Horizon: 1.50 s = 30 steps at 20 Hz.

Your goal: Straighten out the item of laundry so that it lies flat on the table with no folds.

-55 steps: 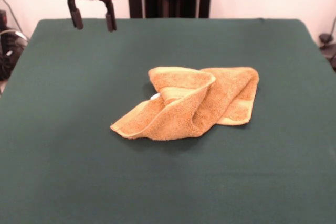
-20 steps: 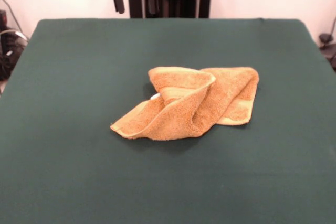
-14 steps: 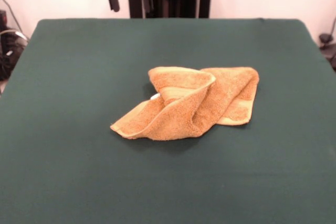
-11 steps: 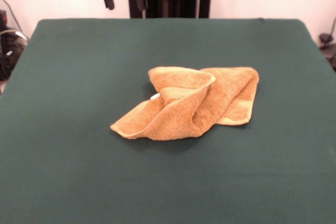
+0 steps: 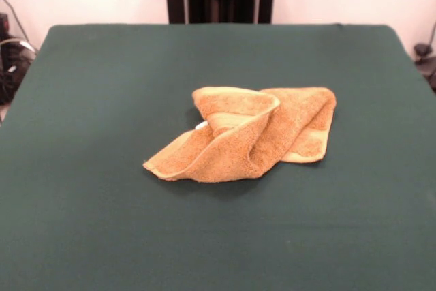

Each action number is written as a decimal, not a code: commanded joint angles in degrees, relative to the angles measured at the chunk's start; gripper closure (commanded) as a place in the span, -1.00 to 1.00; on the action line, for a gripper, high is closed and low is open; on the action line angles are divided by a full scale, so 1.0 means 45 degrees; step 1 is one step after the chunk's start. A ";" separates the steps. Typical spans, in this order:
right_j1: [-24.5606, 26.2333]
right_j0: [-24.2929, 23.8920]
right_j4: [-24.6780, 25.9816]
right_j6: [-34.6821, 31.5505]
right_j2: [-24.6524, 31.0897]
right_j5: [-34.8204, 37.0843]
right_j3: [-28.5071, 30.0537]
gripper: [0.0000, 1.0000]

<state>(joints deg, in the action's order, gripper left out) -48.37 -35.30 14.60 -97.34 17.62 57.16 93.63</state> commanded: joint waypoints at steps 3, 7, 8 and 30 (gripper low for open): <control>0.1037 0.0442 -0.0018 0.0248 0.0753 0.0010 0.0033 -1.00; 0.1674 0.0542 0.0142 0.0343 0.0758 0.0327 -0.0880 -1.00; 0.1784 0.0543 0.0123 0.0339 0.0750 0.0480 -0.1086 -1.00; 0.3660 0.0445 0.0969 0.1964 0.0902 0.3222 -0.5174 -1.00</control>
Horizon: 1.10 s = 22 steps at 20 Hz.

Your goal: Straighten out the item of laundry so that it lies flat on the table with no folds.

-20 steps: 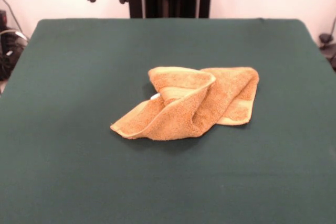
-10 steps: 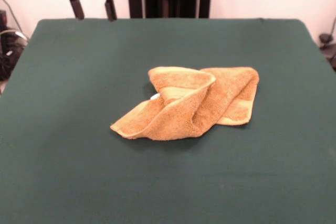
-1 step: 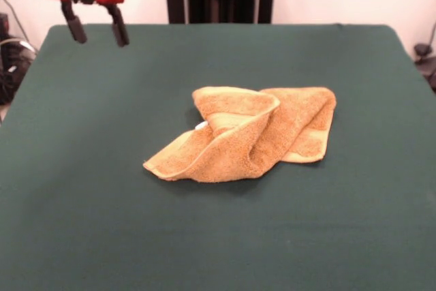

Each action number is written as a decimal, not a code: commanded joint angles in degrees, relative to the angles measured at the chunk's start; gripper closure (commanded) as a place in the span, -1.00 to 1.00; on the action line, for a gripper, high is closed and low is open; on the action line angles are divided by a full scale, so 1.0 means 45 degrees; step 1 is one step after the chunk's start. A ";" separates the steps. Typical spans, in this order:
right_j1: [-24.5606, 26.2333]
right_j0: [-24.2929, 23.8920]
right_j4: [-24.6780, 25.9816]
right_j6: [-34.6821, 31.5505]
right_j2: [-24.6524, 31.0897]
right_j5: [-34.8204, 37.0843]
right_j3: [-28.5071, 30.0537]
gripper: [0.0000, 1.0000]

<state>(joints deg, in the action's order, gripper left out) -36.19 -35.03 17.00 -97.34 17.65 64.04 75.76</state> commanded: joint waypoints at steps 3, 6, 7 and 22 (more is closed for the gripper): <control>0.1102 0.0494 0.0488 0.2009 0.0931 0.2082 -0.1637 -1.00; 0.1276 0.0562 0.0552 0.2106 0.0931 0.2490 -0.2122 -1.00; 0.1348 0.0576 0.0571 0.2136 0.0936 0.2578 -0.2263 -1.00; 0.1570 0.0661 0.0530 0.2032 0.0780 0.2846 -0.2722 -1.00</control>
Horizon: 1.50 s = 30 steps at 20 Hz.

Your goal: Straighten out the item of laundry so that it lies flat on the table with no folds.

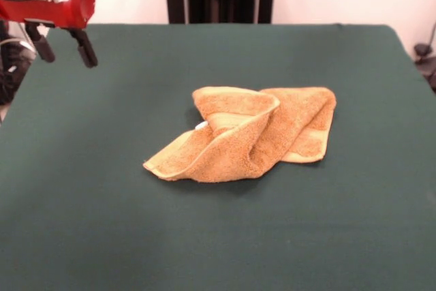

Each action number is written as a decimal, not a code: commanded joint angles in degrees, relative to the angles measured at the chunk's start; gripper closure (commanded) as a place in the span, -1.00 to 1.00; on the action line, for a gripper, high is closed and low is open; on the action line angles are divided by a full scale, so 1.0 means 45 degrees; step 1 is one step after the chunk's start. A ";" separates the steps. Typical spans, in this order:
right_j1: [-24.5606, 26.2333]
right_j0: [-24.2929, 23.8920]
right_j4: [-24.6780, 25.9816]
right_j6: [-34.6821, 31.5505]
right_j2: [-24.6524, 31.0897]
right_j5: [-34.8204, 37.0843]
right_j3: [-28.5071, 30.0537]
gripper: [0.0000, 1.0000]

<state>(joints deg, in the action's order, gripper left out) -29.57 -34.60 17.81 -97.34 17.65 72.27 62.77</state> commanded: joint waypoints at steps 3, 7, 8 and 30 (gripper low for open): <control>0.0071 0.0542 0.0359 0.2158 0.0810 0.1027 0.0201 -1.00; -0.0042 0.0743 0.0288 0.1719 0.0750 0.0955 0.0380 -1.00; -0.0060 0.0830 0.0260 0.1644 0.0779 0.0923 0.0442 -1.00; -0.0417 0.2586 -0.0097 -0.0884 0.0183 -0.1140 0.2109 -1.00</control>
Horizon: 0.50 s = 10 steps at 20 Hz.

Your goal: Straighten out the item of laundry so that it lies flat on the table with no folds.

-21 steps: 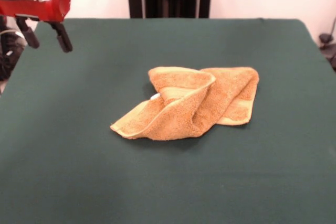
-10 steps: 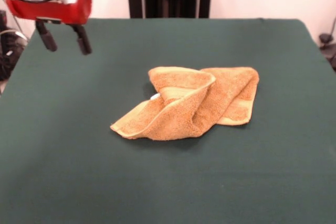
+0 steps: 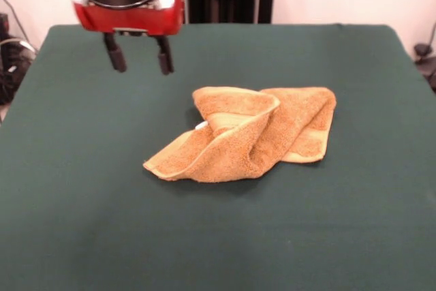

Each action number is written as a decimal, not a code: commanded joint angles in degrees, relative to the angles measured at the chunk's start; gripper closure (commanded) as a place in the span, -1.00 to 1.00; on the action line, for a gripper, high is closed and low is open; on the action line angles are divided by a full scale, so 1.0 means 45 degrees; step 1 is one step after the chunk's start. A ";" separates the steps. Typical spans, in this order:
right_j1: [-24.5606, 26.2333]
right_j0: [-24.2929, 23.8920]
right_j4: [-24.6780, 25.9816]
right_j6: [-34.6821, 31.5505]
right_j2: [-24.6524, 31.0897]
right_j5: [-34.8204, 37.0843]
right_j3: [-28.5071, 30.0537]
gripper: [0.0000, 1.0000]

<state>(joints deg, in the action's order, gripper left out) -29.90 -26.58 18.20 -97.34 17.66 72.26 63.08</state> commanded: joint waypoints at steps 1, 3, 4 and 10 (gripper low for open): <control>-0.0415 0.0823 -0.0185 -0.0925 0.0144 -0.1253 0.2183 -1.00; -0.0469 0.0833 -0.0168 -0.0981 0.0090 -0.1448 0.2364 -1.00; -0.0481 0.0830 -0.0171 -0.0987 0.0084 -0.1518 0.2430 -1.00; -0.0390 0.0850 -0.0136 -0.1012 0.0082 -0.1812 0.2505 -1.00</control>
<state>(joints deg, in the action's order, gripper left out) -31.99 -24.95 18.21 -97.34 17.62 69.52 66.32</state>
